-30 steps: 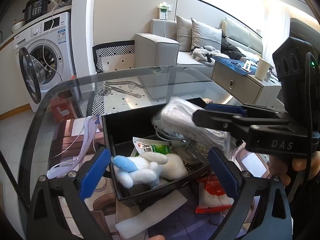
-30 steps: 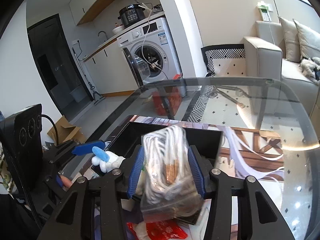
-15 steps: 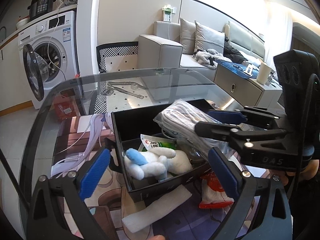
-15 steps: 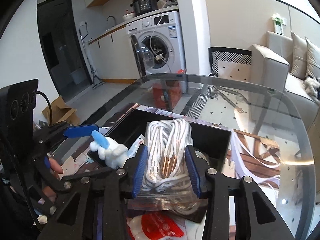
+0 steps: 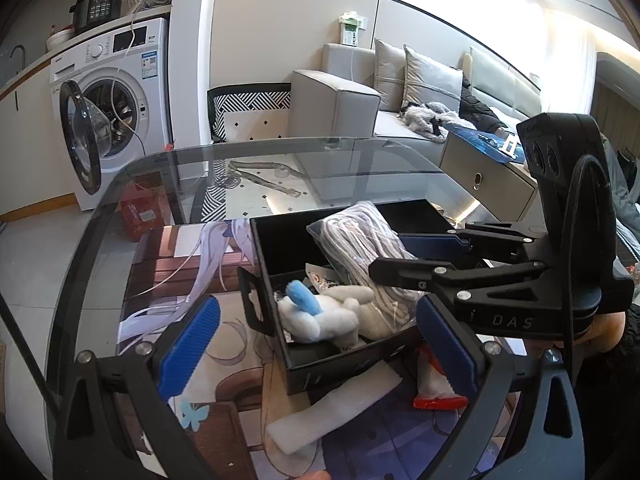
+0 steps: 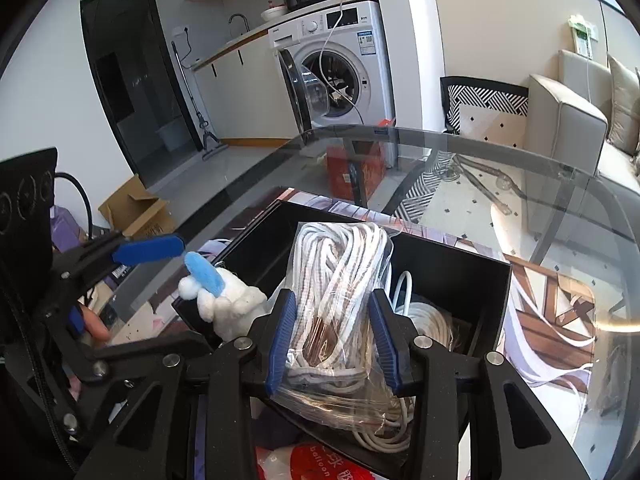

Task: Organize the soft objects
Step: 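Open both tools to release the plush toy and rope bag, then grasp the red balloon glue bag with the right tool while the left tool reaches the white foam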

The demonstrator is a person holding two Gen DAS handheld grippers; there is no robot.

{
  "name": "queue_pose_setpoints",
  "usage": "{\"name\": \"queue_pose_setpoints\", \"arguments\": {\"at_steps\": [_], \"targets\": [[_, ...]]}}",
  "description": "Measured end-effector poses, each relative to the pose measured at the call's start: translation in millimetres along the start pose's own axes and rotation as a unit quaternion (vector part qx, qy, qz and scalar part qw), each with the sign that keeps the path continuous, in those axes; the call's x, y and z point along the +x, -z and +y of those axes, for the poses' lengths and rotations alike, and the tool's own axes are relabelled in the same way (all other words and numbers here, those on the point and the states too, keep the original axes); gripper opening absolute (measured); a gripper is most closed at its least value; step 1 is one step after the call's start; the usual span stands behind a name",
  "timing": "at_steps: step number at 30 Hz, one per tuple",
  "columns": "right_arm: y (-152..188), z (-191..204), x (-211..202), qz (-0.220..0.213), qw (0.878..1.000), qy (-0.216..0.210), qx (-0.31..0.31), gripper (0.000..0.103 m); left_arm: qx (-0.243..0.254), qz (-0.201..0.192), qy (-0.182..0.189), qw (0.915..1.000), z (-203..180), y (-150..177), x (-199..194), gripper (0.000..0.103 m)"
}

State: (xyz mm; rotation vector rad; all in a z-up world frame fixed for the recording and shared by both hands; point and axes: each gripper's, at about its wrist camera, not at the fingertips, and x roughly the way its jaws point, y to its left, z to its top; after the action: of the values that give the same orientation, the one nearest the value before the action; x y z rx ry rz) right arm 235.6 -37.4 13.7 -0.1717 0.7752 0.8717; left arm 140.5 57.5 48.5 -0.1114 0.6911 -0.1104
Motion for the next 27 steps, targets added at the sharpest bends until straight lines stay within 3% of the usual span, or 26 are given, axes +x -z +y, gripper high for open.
{"name": "queue_pose_setpoints", "arguments": {"at_steps": [6, 12, 14, 19, 22, 27], "targets": [[1, 7, 4, 0.004, 0.999, 0.035, -0.019, 0.04, -0.002, 0.0, -0.008, 1.0, 4, 3, -2, 0.099], [6, 7, -23, -0.028, 0.997, 0.07, -0.022, 0.056, -0.008, -0.005, -0.007, 0.9999, 7, 7, -9, 0.099], [8, 6, -33, -0.038, 0.996, 0.081, -0.02, 0.084, -0.005, -0.008, -0.007, 0.9999, 7, 8, -12, 0.099], [23, 2, -63, -0.064, 0.993, 0.097, 0.005, 0.102, -0.003, -0.014, -0.006, 0.9999, 7, 15, -20, 0.1], [37, 2, -72, -0.062, 0.991, 0.118, 0.006, 0.102, 0.002, -0.018, -0.009, 0.9998, 6, 20, -24, 0.103], [60, 1, -81, -0.058, 0.991, 0.118, 0.021, 0.102, 0.005, -0.014, -0.005, 0.9999, 3, 34, -28, 0.103]]}}
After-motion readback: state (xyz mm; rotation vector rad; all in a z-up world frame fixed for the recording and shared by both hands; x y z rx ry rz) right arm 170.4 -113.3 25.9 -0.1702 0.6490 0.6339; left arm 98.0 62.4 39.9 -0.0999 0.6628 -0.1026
